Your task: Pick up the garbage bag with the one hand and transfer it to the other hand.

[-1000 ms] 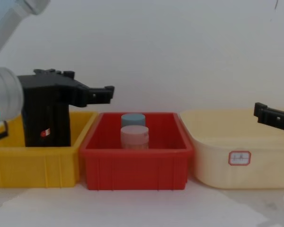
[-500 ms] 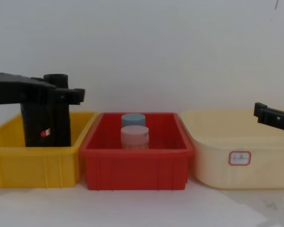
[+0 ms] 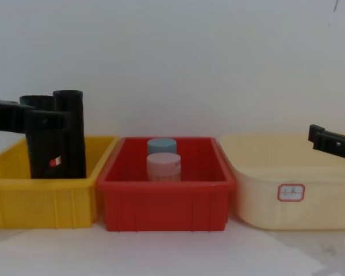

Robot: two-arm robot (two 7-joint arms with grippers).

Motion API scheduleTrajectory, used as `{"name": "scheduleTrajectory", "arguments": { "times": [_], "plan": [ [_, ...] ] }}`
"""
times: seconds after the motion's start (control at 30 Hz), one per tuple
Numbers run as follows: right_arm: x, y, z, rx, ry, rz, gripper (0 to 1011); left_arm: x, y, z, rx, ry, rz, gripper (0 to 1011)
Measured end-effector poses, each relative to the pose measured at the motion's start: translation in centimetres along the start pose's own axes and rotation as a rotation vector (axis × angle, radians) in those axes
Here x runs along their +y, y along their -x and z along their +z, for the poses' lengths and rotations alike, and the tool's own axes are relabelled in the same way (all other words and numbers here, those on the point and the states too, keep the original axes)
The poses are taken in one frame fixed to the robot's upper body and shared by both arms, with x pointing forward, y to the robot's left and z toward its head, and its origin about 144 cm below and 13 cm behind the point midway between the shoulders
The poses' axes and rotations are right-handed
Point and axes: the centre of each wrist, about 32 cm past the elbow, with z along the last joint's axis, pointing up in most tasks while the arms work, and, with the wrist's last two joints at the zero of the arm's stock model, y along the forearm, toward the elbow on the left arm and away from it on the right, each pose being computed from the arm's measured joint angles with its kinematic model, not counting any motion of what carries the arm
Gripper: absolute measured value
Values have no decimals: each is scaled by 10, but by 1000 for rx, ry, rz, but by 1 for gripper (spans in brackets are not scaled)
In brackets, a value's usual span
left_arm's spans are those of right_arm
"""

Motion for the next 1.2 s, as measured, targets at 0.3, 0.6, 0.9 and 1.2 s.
{"name": "scheduleTrajectory", "arguments": {
  "times": [0.3, 0.6, 0.9, 1.2],
  "plan": [
    [0, 0, 0, 0, 0, 0, 1001, 5, -8, -3, 18, -14, 53, 1001],
    [0, 0, 0, 0, 0, 0, 1001, -1, -16, -9, 33, -35, 82, 1001],
    [0, 0, 0, 0, 0, 0, 1001, -14, -23, -14, 28, -61, 84, 1001],
    [0, 0, 0, 0, 0, 0, 1001, -29, -27, -20, 35, -81, 71, 1001]
  ]
}}
